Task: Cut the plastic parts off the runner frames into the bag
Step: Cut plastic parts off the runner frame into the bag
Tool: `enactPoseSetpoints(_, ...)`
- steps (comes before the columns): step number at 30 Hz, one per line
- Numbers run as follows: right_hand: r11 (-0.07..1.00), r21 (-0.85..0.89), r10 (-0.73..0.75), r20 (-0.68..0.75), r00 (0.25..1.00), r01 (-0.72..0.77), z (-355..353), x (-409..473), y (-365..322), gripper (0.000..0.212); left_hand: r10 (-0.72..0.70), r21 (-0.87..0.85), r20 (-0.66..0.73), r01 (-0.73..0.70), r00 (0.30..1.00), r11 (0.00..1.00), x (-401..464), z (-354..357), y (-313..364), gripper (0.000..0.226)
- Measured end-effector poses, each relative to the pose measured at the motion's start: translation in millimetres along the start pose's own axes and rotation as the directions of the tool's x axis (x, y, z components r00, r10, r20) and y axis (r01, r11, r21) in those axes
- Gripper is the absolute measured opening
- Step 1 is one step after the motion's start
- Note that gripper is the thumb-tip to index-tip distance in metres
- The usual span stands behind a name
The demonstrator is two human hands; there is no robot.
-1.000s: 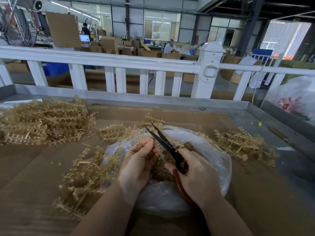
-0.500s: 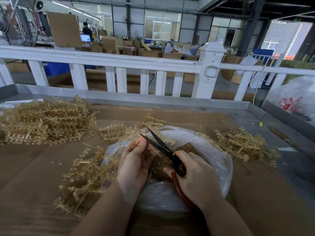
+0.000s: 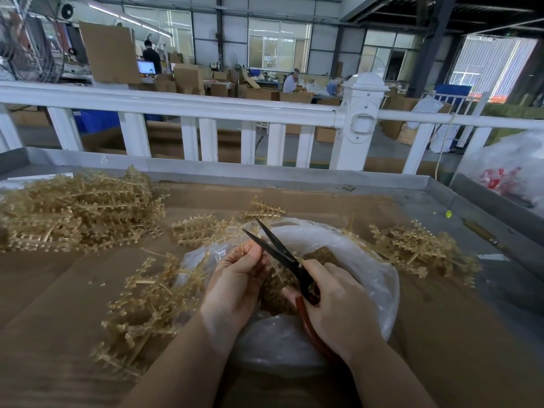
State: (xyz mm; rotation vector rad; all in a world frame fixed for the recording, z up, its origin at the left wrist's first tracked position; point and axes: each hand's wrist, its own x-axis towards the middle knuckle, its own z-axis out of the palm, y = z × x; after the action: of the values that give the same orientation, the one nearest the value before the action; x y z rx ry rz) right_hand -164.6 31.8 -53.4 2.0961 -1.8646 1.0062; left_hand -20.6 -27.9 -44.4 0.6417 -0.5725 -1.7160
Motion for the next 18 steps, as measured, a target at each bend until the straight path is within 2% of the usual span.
enactPoseSetpoints(7, 1.0, 0.0, -0.021, -0.028, 0.999, 0.021, 0.5, 0.1, 0.9, 0.035, -0.019, 0.103, 0.051, 0.014, 0.998, 0.995, -0.6, 0.0, -1.7, 0.005)
enactPoseSetpoints(18, 0.999, 0.008, -0.034, -0.041, 0.999, 0.035, 0.8, 2.1, -0.1, 0.026, -0.029, 0.098, 0.11, 0.019, 0.993, 0.995, -4.0, 3.8, -0.2, 0.009)
